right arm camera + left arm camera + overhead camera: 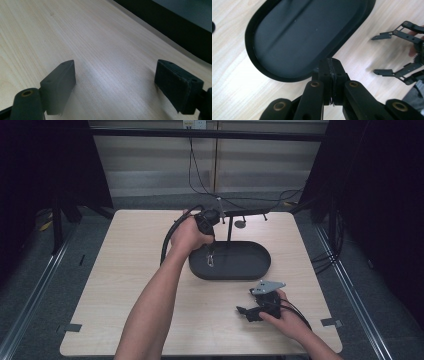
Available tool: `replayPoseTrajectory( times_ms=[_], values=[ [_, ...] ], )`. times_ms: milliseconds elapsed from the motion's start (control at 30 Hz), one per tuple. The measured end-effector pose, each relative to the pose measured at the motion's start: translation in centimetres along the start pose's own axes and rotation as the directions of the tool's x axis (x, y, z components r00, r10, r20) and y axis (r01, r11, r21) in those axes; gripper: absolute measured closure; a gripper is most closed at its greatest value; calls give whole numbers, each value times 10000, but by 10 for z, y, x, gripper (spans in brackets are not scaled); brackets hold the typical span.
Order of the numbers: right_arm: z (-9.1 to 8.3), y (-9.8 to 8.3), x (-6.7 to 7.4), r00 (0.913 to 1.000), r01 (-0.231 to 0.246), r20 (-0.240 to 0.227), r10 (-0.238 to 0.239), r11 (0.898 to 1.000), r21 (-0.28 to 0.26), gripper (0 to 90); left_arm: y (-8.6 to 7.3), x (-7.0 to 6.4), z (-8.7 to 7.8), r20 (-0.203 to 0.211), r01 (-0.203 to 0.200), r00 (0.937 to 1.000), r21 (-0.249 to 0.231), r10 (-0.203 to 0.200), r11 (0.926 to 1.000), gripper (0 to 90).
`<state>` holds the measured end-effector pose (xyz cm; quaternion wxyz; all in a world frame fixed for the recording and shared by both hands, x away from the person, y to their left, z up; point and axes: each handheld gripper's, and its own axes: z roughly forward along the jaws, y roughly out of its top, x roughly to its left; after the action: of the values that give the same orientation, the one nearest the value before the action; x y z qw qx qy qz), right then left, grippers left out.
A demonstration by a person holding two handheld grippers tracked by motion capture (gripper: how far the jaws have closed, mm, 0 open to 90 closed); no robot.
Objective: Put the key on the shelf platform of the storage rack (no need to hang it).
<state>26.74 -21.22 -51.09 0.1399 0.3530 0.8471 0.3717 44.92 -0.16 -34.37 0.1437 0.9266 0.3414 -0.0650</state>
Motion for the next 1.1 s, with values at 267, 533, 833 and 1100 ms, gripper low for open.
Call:
replayPoseTrajectory(
  times_ms=[267, 533, 833, 1100],
  values=[
    [0, 0, 0, 10000, 4, 1, -4, 10000, -3, 166, 5, -2, 8, -68, -144, 9999, -31, 144, 9999, 888],
    [0, 0, 0, 10000, 2, -1, -2, 10000, 0, 166, 6, 4, 17, -148, -39, 9999, -13, 38, 10000, 888],
    [0, 0, 0, 10000, 4, 0, -4, 10000, -3, 166, 7, 7, 26, -214, 57, 9998, -95, -59, 9999, 887],
    [0, 0, 0, 10000, 8, 1, -8, 10000, -3, 166, 9, 8, 34, -270, 17, 9996, -253, -24, 9997, 885]
  ],
)
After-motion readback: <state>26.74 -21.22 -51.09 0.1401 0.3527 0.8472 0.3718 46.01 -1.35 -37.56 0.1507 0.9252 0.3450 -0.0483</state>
